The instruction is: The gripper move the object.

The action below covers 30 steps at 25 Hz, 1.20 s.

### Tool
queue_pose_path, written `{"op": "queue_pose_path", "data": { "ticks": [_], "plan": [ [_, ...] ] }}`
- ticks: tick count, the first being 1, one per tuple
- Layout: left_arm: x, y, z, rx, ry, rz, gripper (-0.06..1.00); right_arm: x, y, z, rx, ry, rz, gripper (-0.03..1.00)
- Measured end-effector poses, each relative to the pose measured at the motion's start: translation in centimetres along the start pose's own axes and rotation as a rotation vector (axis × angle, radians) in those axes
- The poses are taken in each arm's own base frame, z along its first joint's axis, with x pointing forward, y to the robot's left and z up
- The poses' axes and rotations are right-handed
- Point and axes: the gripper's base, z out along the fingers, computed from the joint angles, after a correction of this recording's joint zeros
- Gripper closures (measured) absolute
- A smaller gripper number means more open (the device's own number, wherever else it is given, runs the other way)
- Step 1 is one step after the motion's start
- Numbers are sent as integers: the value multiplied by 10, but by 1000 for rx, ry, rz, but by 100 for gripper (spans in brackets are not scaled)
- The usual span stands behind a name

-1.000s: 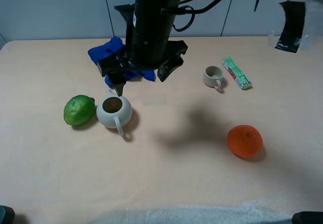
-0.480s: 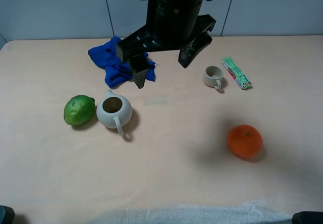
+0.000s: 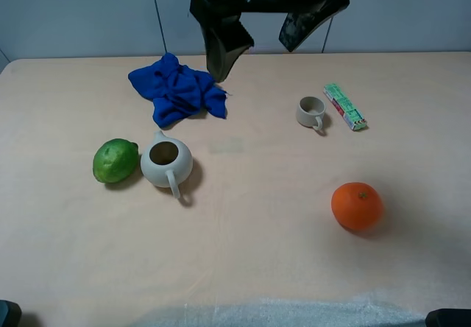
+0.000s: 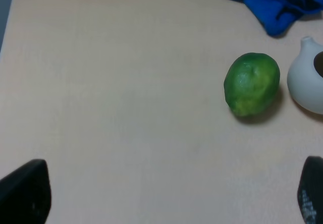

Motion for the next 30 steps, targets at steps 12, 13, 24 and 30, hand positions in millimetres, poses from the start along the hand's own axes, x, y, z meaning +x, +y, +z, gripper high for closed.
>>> {"op": "queue_pose_path", "data": {
  "ticks": [12,13,24,30],
  "plan": [
    [0,0,0,0,0,0,-5,60,-12,-30,17,-8,-31,27],
    [0,0,0,0,0,0,-5,66,-13,-31,21,-6,-32,27],
    [0,0,0,0,0,0,-5,115,-27,-60,64,-80,-54,27],
    [0,0,0,0,0,0,-5,141,-38,-70,115,-127,-64,27]
  ]
}}
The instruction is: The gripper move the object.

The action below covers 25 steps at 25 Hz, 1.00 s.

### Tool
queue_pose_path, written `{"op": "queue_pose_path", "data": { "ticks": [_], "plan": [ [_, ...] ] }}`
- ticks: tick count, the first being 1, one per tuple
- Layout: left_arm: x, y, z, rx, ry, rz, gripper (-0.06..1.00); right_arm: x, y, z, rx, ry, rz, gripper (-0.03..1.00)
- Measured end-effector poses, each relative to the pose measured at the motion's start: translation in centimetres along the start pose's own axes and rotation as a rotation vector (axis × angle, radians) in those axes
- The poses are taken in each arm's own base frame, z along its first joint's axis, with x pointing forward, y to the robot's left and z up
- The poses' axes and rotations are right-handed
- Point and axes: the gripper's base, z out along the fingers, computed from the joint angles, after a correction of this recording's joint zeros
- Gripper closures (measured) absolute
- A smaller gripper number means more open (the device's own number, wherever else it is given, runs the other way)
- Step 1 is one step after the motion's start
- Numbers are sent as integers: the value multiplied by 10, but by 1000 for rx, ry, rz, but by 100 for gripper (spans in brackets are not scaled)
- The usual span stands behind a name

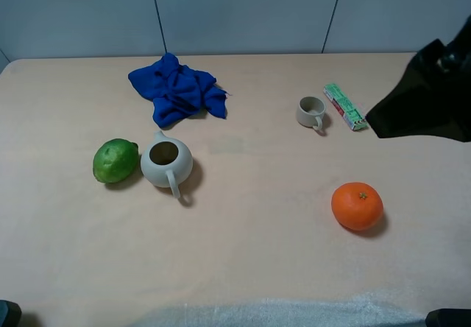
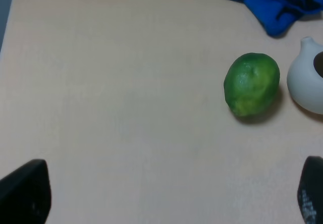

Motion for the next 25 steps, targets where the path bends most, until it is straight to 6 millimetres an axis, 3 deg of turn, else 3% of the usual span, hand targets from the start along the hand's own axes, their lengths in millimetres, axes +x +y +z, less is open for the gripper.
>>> {"op": "queue_pose_path", "data": {
  "ticks": [7,12,19,25],
  "plan": [
    [0,0,0,0,0,0,-5,35,-32,-10,97,-38,168,27],
    [0,0,0,0,0,0,-5,70,-49,-20,194,-117,328,27],
    [0,0,0,0,0,0,-5,123,-47,-35,322,-313,477,27],
    [0,0,0,0,0,0,-5,153,-34,-43,404,-472,549,27]
  ]
}}
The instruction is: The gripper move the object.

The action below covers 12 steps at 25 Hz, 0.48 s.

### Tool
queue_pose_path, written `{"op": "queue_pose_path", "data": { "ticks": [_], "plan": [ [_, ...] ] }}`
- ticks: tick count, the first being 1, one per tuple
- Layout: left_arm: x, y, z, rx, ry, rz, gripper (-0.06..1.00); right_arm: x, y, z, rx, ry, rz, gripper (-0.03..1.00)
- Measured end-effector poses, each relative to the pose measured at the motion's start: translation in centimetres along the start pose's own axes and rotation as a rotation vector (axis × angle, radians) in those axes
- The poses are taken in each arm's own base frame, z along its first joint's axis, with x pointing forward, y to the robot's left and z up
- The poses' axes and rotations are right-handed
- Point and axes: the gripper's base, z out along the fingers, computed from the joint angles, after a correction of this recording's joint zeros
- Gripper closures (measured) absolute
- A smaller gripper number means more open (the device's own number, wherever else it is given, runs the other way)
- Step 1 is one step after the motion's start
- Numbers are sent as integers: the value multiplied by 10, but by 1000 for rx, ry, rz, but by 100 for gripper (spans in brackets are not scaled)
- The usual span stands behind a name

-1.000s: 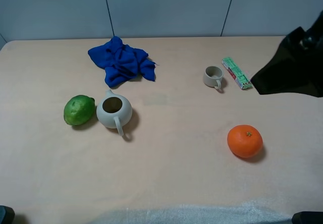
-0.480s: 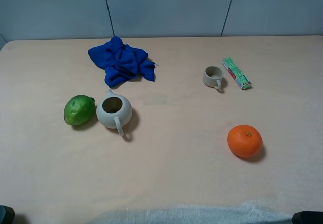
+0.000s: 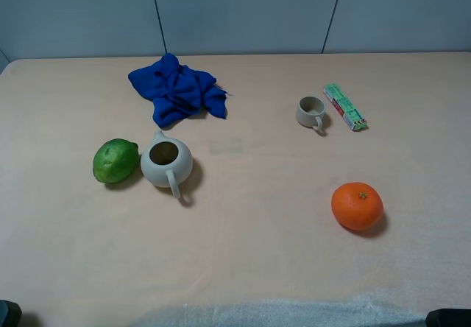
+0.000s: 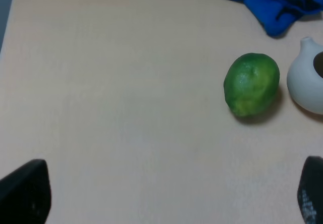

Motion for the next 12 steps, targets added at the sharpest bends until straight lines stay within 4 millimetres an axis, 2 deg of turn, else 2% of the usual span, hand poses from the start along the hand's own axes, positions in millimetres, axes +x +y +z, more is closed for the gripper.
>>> {"op": "queue_pose_path", "data": {
  "ticks": [6,12],
  "plan": [
    [0,0,0,0,0,0,-5,27,-3,-4,59,-79,55,27],
    [0,0,0,0,0,0,-5,51,-4,1,93,-139,80,27]
  ]
}}
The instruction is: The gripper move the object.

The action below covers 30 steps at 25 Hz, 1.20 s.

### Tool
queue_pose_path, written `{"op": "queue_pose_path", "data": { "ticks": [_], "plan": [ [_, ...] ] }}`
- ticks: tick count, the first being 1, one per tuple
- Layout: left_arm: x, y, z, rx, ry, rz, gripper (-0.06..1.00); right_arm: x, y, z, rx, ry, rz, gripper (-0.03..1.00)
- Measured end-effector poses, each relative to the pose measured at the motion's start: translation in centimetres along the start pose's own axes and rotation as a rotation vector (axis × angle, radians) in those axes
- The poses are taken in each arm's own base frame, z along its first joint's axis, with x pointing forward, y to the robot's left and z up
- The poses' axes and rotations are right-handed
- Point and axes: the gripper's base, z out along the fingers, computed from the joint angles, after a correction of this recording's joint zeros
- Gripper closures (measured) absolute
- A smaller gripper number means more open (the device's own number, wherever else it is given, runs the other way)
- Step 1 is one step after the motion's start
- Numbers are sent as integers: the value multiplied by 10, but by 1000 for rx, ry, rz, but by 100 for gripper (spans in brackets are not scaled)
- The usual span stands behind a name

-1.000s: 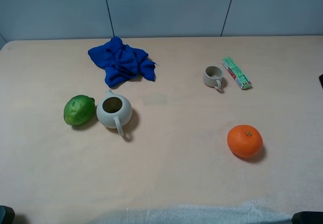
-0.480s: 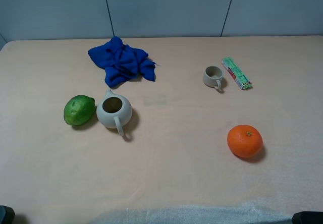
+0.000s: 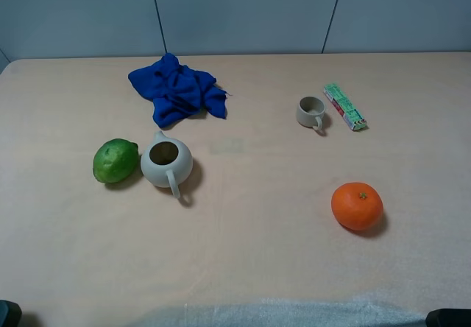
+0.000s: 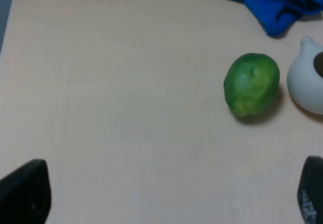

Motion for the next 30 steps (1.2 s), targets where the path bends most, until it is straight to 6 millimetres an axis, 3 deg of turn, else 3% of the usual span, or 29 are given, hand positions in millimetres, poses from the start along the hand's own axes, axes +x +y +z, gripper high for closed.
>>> {"op": "queue_pose_path", "data": {
  "ticks": [30],
  "plan": [
    [0,0,0,0,-1,0,-5,3,0,3,30,-27,-3,27]
  ]
}}
